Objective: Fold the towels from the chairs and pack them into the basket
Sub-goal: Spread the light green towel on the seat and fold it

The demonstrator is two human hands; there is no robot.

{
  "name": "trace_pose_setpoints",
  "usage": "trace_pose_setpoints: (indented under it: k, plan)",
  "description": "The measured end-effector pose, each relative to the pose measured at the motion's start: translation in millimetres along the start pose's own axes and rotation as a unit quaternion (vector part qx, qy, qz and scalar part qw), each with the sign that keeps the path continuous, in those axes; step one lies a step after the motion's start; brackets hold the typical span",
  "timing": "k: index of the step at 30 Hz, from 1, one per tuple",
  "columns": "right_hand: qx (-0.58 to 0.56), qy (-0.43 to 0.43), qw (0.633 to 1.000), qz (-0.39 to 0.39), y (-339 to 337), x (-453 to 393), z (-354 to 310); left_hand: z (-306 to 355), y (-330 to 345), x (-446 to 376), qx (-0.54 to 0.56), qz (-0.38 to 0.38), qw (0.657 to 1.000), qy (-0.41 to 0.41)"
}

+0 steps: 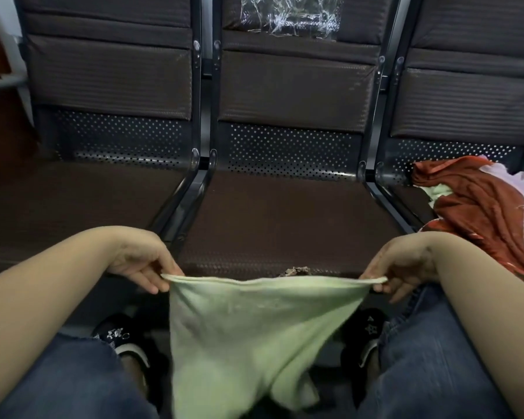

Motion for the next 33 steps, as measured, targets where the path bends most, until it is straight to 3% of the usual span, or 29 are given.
trace_pose_setpoints:
  k: [7,16,19,24,28,33]
  plan:
    - [-0.222,0.003,0.972,0.076,-17,-17,1,7,-8,-15,0.170,0.029,0.985,-0.005]
    - [-0.352,-0.043,0.921,0.161,-25,-26,-24,38,-21,-23,0.382,0.065,0.920,0.055]
    - [-0.415,-0.105,0.884,0.187,-29,-30,-41,55,-20,-26,0.424,0.078,0.897,0.093]
    - [-0.485,-0.235,0.810,0.233,-43,-42,-71,86,-30,-40,0.523,0.117,0.825,0.180]
    - [-0.504,-0.277,0.777,0.255,-52,-64,-85,103,-37,-55,0.549,0.129,0.794,0.228]
    - [-0.534,-0.332,0.746,0.217,-61,-81,-100,112,-53,-73,0.571,0.150,0.757,0.281]
Point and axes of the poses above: each hand's wrist, its own x-axis away from the middle knuckle, its own y-axis out of the palm, z = x × y, the point moved 1 cm from there along -x, towards the middle knuckle, and after that the axes turned 4 degrees about z, right-handed, at the moved point
